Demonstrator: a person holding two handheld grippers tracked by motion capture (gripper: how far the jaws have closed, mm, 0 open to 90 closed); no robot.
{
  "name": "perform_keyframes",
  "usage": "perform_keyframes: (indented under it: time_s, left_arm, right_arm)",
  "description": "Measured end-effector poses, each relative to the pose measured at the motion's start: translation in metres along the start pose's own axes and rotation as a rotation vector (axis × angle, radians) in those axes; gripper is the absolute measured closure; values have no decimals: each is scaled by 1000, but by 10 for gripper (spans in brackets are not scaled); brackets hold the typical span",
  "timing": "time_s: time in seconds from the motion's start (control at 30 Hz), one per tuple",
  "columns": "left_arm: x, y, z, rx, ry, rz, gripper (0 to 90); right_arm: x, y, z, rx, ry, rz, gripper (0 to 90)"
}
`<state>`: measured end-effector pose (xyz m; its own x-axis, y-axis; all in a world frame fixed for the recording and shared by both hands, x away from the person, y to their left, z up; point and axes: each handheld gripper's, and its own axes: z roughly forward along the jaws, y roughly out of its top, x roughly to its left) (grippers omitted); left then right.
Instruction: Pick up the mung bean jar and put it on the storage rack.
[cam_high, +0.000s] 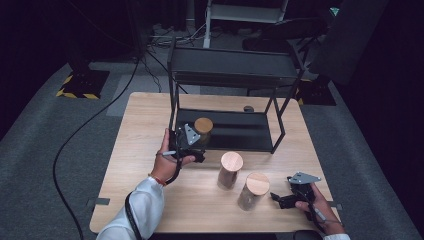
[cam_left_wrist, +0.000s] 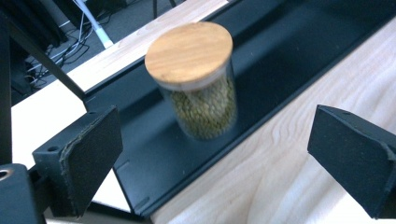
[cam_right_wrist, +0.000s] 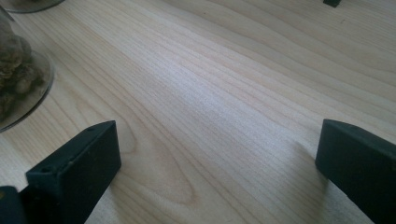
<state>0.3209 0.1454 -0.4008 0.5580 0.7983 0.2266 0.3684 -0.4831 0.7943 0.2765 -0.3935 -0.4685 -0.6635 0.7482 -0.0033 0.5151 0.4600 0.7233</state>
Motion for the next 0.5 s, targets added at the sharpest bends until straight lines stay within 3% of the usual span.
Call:
perform_keyframes:
  time_s: [0.1, 0.3, 0.5]
  left_arm:
    - [-1, -7, -6, 0, -6, 3, 28]
    - [-9, -18, -15, 8, 4, 53, 28]
    - [-11, -28, -21, 15, 4, 67, 28]
  right_arm:
    - [0, 0, 0, 0, 0, 0, 0]
    - [0, 0, 0, 0, 0, 0, 0]
    - [0, 0, 0, 0, 0, 0, 0]
